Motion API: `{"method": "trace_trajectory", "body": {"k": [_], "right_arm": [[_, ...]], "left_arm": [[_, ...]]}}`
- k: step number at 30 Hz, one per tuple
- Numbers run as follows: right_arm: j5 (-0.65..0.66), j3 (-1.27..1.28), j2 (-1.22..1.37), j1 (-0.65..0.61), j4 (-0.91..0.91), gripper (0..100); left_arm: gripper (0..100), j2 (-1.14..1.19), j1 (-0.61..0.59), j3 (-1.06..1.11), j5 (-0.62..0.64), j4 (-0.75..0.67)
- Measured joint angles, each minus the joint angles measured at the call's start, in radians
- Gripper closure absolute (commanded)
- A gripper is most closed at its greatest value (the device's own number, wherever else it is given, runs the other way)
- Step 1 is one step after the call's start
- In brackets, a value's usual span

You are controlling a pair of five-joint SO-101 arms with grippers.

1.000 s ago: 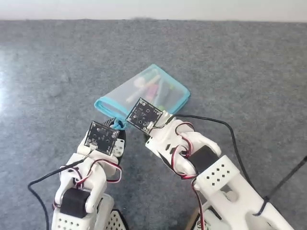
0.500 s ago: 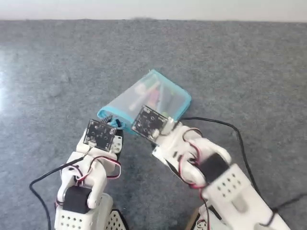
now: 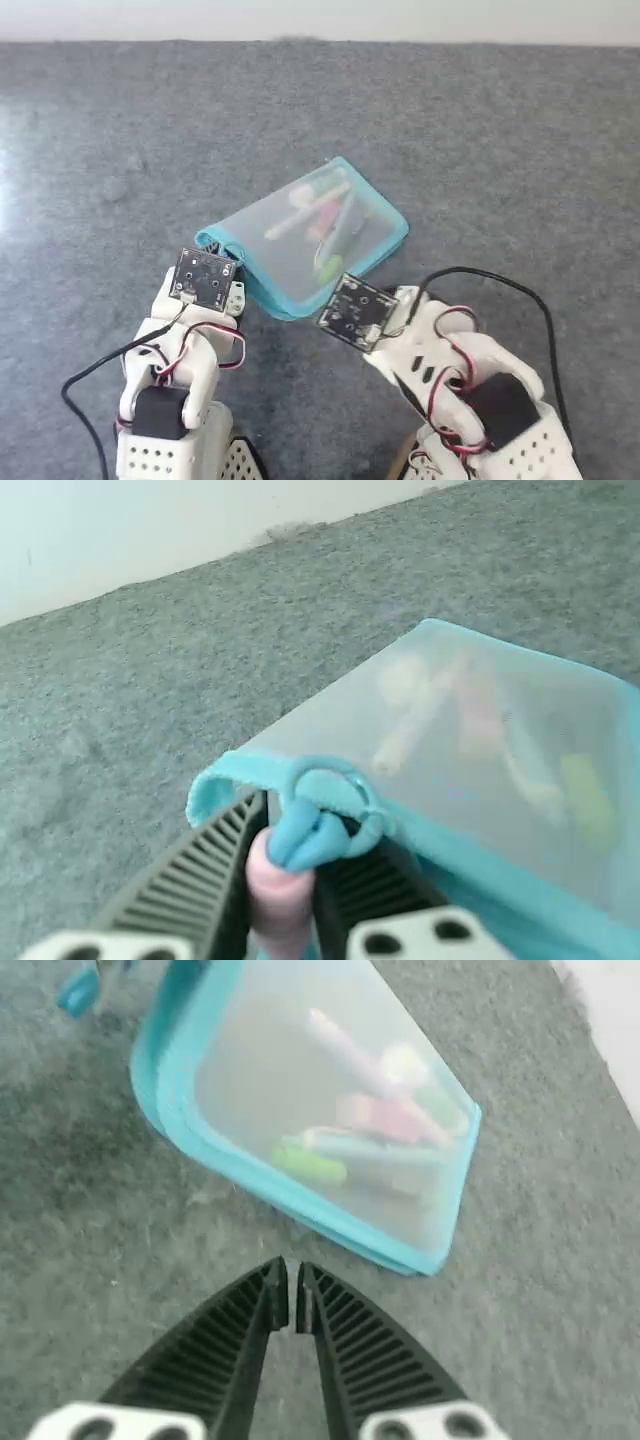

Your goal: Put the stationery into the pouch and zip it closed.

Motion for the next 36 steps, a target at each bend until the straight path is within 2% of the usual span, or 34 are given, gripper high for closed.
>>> {"method": "trace_trajectory", "body": {"k": [4,9,12,15,24,30,36], "right_arm": [[-0.018,0.000,-0.034,-0.009,0.003,98.0],[-0.140,0.017,0.051,-0.192,-0.094,79.8],[-0.180,0.063,0.164,-0.233,-0.216,73.4],[-0.201,0.063,0.236,-0.258,-0.292,74.0],[-0.183,0.064,0.245,-0.440,-0.292,74.2],[-0.173,0.064,0.245,-0.439,-0.322,74.2],[-0.175,0.064,0.322,-0.384,-0.358,74.2]], "left_arm": [[99,0.000,0.000,0.000,-0.002,0.000],[99,0.000,0.037,-0.015,-0.002,0.002],[99,0.000,0.057,-0.026,0.002,0.011],[99,0.000,0.058,-0.026,0.005,0.011],[99,0.000,0.064,-0.026,0.005,0.011],[99,0.000,0.064,-0.026,0.005,0.012],[99,0.000,0.064,-0.026,0.005,0.012]]}}
